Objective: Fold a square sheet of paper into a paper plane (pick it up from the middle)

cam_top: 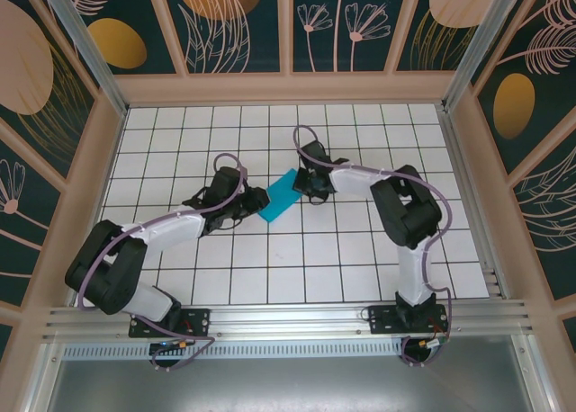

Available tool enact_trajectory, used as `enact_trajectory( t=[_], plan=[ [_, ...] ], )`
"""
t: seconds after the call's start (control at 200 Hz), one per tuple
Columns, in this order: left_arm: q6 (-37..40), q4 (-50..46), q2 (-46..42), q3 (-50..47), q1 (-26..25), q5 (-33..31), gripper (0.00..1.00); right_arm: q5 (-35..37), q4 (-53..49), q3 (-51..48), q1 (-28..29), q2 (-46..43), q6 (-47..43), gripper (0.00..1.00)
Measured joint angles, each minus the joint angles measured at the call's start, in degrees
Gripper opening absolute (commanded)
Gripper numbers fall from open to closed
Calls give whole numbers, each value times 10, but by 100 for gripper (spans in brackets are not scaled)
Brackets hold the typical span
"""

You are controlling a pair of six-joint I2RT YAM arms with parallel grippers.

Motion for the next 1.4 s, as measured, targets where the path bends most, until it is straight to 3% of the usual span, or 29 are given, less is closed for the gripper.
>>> enact_trajectory(
  t=[0.2, 0.415, 0.601, 0.801, 1.401],
  plan=[
    [-11, 23, 27, 0, -24, 19, 29, -29, 21, -108, 0, -83, 20, 14],
    [-23, 48, 48, 1, -32, 32, 26, -121, 112, -181, -13, -148, 0, 15],
    [-30, 62, 81, 17, -36, 36, 21, -209, 167, -201, -26, -147, -22, 11],
    [-31, 68, 118, 41, -38, 45, 16, -256, 181, -198, -27, -132, -46, 7],
    [-36, 47, 169, 94, -50, 61, 4, -269, 158, -150, -27, -61, -84, 4]
  ],
)
